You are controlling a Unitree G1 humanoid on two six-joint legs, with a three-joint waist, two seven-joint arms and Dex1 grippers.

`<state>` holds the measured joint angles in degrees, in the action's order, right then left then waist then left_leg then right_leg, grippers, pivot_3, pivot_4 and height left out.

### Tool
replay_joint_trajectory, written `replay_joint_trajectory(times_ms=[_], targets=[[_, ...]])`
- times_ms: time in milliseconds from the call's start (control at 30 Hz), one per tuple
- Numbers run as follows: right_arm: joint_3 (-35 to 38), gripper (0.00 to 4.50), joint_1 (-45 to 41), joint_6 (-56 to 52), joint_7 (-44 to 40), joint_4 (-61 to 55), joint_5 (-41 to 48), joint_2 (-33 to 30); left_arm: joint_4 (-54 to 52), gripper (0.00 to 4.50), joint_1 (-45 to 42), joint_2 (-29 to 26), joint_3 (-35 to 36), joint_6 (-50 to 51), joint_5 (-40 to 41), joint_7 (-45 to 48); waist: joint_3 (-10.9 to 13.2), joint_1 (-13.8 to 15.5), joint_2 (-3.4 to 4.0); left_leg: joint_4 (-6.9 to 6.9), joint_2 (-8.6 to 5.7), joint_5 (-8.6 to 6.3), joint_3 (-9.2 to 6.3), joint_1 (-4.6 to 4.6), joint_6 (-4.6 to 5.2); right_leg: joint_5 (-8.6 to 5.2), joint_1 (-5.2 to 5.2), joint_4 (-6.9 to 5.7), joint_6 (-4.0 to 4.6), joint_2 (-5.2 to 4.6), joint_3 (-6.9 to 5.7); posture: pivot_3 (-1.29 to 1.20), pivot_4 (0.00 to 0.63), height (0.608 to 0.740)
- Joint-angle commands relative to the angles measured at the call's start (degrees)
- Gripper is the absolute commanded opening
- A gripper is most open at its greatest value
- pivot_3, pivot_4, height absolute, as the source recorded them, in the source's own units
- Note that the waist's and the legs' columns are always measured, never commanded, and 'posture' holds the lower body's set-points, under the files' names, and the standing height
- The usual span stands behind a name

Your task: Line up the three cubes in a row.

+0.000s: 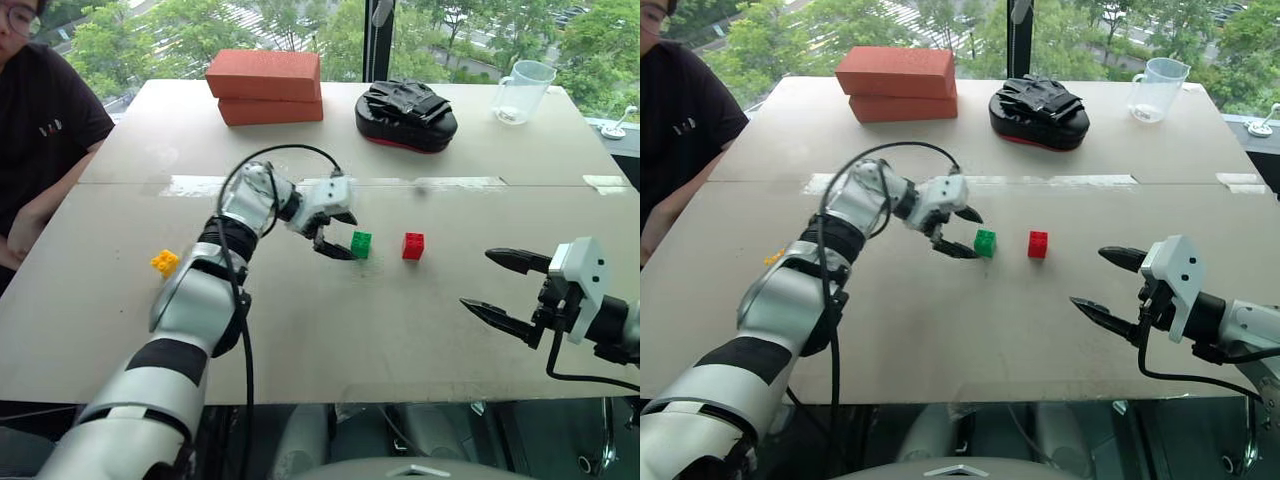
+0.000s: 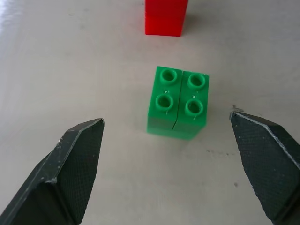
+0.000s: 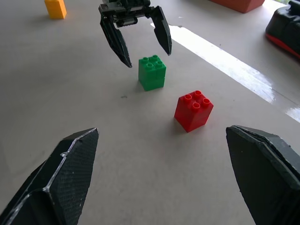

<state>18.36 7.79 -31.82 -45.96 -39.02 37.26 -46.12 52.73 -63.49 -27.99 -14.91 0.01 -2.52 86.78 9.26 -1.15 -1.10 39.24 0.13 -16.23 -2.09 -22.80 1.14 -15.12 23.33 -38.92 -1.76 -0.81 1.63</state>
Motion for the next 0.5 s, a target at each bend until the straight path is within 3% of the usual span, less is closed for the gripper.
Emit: replay_joint_trajectory(times_ms=[33, 200, 300, 400, 500], targets=[[-1.3, 4.50, -2.4, 1.6, -0.8, -0.1, 1.1, 0.8, -16.8, 4.48, 6.6, -7.1, 6.0, 12.6, 6.2, 1.6, 0.0, -0.3, 0.02, -0.01, 0.02, 0.00, 0.01, 0.02, 0.00, 0.00, 0.00, 0.00, 0.00, 0.00, 0.02, 0.00, 0.150, 0.737], [-5.1, 4.50, -7.9, 2.6, -2.8, 0.4, 4.8, 3.6, -40.8, 4.48, 20.7, -17.9, 18.6, 36.6, 12.7, -8.3, 0.0, -0.8, 0.01, 0.01, 0.10, 0.01, -0.04, 0.00, -0.03, 0.00, 0.00, 0.02, 0.01, -0.28, 0.05, 0.00, 0.150, 0.737], [-9.8, 4.50, -13.4, 2.1, -5.2, 1.6, 6.9, 5.6, -53.1, 4.48, 32.6, -23.2, 33.2, 52.9, 12.1, -18.9, 0.0, -1.3, 0.01, 0.03, 0.10, 0.01, -0.10, 0.00, -0.02, 0.00, 0.00, 0.02, 0.00, -0.32, 0.01, 0.00, 0.150, 0.737], [-13.0, 4.50, -16.8, 2.1, -7.3, 4.3, 6.4, 6.3, -61.0, 4.48, 41.9, -26.0, 40.9, 61.2, 12.7, -23.7, 0.0, -1.1, -0.02, -0.08, 0.13, -0.01, -0.08, 0.10, -0.02, 0.00, 0.01, 0.02, 0.01, -0.31, 0.12, 0.00, 0.150, 0.737], [-14.9, 4.50, -18.8, 2.3, -9.1, 6.7, 5.9, 6.5, -65.0, 4.48, 47.3, -27.0, 44.5, 65.7, 15.0, -25.7, 0.0, 0.9, -0.04, -0.02, 0.05, 0.00, -0.23, 0.07, -0.03, 0.00, -0.06, 0.05, 0.01, -0.40, -0.04, 0.00, 0.150, 0.737]])
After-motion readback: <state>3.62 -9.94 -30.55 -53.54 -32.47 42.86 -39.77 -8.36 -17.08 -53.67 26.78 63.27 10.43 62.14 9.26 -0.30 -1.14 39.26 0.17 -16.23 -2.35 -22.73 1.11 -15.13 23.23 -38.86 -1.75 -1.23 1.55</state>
